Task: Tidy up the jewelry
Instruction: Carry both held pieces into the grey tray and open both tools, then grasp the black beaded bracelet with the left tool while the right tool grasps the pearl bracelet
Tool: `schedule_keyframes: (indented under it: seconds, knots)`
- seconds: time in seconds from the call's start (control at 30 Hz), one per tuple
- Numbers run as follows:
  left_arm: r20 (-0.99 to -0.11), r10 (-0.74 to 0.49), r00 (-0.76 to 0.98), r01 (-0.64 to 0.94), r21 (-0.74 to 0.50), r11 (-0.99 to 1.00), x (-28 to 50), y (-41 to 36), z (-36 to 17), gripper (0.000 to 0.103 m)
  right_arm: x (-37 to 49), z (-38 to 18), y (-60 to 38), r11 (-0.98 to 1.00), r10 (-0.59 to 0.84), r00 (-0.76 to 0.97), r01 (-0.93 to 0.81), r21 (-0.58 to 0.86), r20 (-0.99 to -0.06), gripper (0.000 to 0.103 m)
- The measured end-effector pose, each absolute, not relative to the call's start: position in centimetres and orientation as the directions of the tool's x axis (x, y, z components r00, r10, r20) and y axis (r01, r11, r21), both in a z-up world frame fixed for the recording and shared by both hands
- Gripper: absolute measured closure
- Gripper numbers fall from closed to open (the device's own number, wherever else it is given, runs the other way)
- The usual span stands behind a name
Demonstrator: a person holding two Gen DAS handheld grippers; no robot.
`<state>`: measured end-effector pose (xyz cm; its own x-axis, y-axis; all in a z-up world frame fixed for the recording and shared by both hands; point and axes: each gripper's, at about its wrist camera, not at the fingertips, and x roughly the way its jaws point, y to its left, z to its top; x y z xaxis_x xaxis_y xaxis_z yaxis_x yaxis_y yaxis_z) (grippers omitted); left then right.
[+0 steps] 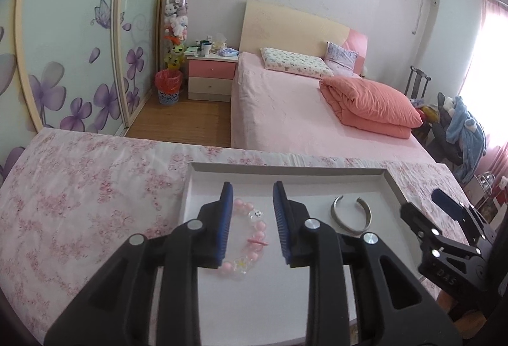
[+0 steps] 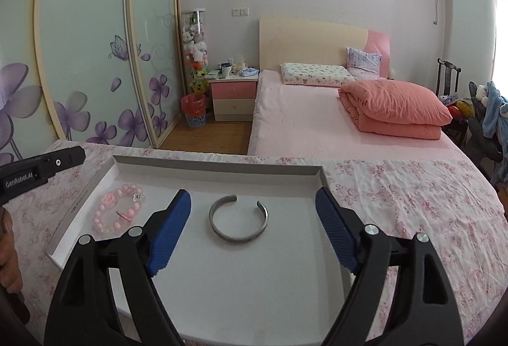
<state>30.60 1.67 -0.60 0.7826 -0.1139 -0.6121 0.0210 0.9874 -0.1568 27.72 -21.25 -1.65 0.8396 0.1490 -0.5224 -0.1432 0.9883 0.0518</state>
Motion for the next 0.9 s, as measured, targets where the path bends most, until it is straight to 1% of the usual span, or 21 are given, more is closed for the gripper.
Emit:
schedule_keyframes:
  seconds: [0.4, 0.47, 0.57, 0.63, 0.67, 0.73, 0.83, 0.9]
  knots:
    - [-0.610, -0.100, 0.786, 0.011, -0.148, 0.989, 25.1, 3.0, -0.5, 0.069, 23.2, -1.2, -22.7, 0.986, 0.160, 0.844, -0.165, 0.035, -0.512, 0.023]
    - [-0.614, -0.105, 0.782, 0.020, -0.144, 0.989, 23.8, 2.9, -0.8, 0.069, 22.3, -1.5, -23.2, 0.986, 0.158, 0.837, -0.163, 0.037, -0.524, 0.023]
    - [-0.617, -0.117, 0.778, 0.039, -0.138, 0.990, 22.0, 2.7, -1.2, 0.067, 21.0, -2.2, -24.1, 0.986, 0.160, 0.823, -0.160, 0.047, -0.546, 0.027]
    - [-0.622, -0.123, 0.773, 0.047, -0.138, 0.989, 20.8, 2.6, -1.5, 0.064, 20.3, -3.1, -24.7, 0.987, 0.152, 0.801, -0.148, 0.055, -0.580, 0.037]
    - [-0.627, -0.132, 0.768, 0.054, -0.142, 0.988, 20.1, 2.5, -1.7, 0.063, 20.1, -3.6, -24.9, 0.987, 0.155, 0.783, -0.146, 0.065, -0.603, 0.040]
    - [-0.637, -0.146, 0.757, 0.067, -0.147, 0.987, 19.1, 2.4, -2.3, 0.062, 20.2, -4.8, -25.3, 0.983, 0.184, 0.739, -0.156, 0.101, -0.648, 0.053]
    - [-0.661, -0.170, 0.730, 0.094, -0.149, 0.984, 18.1, 1.8, -3.1, 0.061, 20.5, -6.4, -25.3, 0.981, 0.192, 0.689, -0.156, 0.115, -0.699, 0.062]
    - [-0.682, -0.191, 0.706, 0.120, -0.151, 0.981, 17.6, 1.2, -3.8, 0.060, 20.8, -7.1, -24.8, 0.980, 0.193, 0.665, -0.159, 0.117, -0.722, 0.062]
